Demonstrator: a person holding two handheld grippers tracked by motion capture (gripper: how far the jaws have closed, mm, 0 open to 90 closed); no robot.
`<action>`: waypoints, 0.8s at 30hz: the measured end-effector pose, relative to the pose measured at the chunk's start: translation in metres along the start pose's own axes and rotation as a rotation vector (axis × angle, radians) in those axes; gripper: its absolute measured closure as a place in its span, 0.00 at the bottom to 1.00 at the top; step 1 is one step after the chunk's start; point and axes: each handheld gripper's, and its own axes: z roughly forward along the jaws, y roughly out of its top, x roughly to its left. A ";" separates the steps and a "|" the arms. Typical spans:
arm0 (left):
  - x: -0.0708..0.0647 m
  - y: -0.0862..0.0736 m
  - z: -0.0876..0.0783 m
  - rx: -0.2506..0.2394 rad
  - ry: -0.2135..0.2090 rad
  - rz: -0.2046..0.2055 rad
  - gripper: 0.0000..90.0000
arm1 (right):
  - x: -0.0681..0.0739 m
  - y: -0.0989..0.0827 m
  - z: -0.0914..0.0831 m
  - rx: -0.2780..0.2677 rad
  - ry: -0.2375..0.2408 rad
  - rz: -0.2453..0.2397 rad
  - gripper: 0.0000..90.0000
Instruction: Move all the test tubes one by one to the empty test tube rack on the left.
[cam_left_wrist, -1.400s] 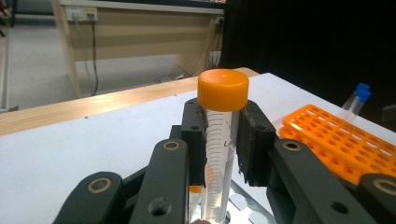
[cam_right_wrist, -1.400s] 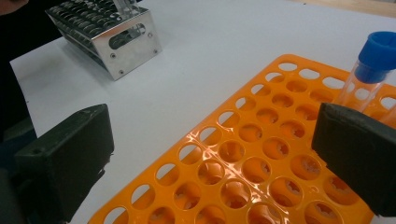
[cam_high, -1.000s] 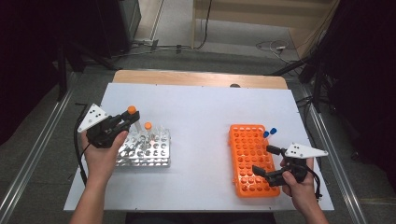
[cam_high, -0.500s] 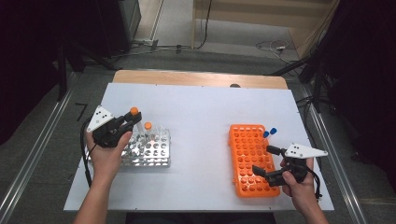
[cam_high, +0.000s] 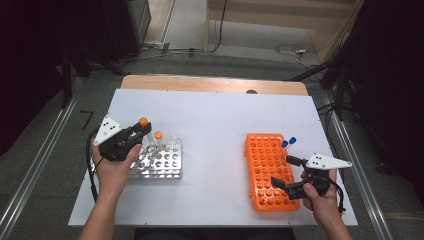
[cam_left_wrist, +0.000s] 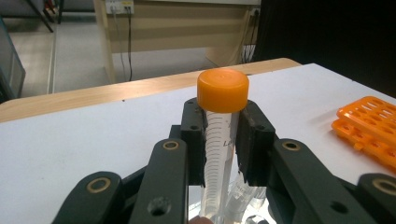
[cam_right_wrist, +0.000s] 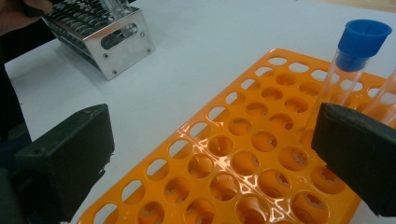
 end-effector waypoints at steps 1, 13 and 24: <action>-0.001 0.000 0.000 0.000 0.004 0.003 0.83 | 0.000 0.000 0.000 -0.001 0.000 0.000 0.00; -0.003 -0.003 0.005 0.064 0.018 0.014 0.83 | 0.000 0.000 0.000 0.000 -0.001 0.000 0.00; -0.002 -0.007 0.007 0.149 0.006 -0.005 0.80 | 0.000 -0.001 0.001 0.000 -0.005 -0.003 0.00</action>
